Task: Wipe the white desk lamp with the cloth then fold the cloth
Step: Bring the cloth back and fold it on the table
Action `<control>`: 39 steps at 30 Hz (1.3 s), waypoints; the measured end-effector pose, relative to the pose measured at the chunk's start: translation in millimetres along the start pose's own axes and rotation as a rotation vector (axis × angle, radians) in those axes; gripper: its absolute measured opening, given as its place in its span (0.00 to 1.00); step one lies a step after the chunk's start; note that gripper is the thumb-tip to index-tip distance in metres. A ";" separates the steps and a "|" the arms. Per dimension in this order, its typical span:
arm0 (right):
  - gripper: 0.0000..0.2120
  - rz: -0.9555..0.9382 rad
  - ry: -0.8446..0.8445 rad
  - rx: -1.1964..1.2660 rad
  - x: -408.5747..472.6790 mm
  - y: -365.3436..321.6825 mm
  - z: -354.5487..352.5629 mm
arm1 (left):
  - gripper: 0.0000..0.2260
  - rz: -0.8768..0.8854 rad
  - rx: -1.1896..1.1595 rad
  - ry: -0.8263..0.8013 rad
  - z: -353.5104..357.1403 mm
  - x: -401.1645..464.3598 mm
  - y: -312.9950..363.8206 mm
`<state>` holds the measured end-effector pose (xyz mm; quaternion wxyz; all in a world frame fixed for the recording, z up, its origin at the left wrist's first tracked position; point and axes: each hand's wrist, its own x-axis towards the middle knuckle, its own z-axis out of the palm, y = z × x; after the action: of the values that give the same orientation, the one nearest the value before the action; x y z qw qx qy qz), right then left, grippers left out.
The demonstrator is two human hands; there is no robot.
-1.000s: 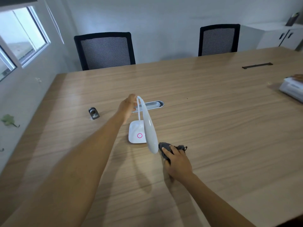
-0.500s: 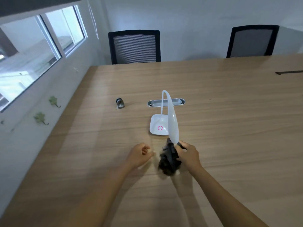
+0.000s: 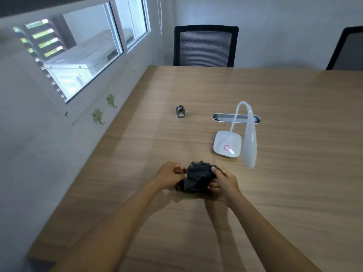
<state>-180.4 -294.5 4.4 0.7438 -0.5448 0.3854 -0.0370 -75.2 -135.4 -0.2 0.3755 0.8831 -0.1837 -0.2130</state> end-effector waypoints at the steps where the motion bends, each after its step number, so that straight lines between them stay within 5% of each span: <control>1: 0.06 -0.023 -0.010 -0.024 0.6 -0.7 5.4 | 0.12 0.004 0.002 0.010 -8.3 -0.3 -1.2; 9: 0.08 -0.347 -0.043 -0.333 9.8 -6.3 28.0 | 0.11 -0.113 -0.220 0.093 -61.9 -3.0 -10.0; 16: 0.12 -0.557 -0.189 -0.974 5.6 10.5 18.5 | 0.11 -0.219 -0.250 0.084 -77.3 -7.3 -23.2; 22: 0.06 -0.555 -0.004 -0.856 23.9 -0.5 47.0 | 0.11 -0.256 -0.181 0.071 -74.6 -5.0 -24.6; 31: 0.30 -0.282 -0.262 -1.083 49.2 -11.8 86.2 | 0.11 -0.303 -0.132 0.147 -63.5 -2.7 -39.7; 33: 0.27 -0.234 -0.322 -1.029 51.0 -12.5 88.8 | 0.13 -0.293 -0.156 0.122 -64.4 -2.6 -38.8; 37: 0.06 -0.182 -0.292 -0.848 55.8 -16.0 88.6 | 0.11 -0.236 -0.174 0.089 -74.8 0.5 -31.2; 39: 0.09 -0.206 -0.264 -0.762 54.3 -27.2 87.6 | 0.10 -0.215 -0.187 0.091 -82.5 3.6 -25.6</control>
<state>-78.8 -262.7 7.8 0.5244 -0.8170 0.2161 0.1042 -25.5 -72.2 31.7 0.4392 0.8676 -0.0500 -0.2278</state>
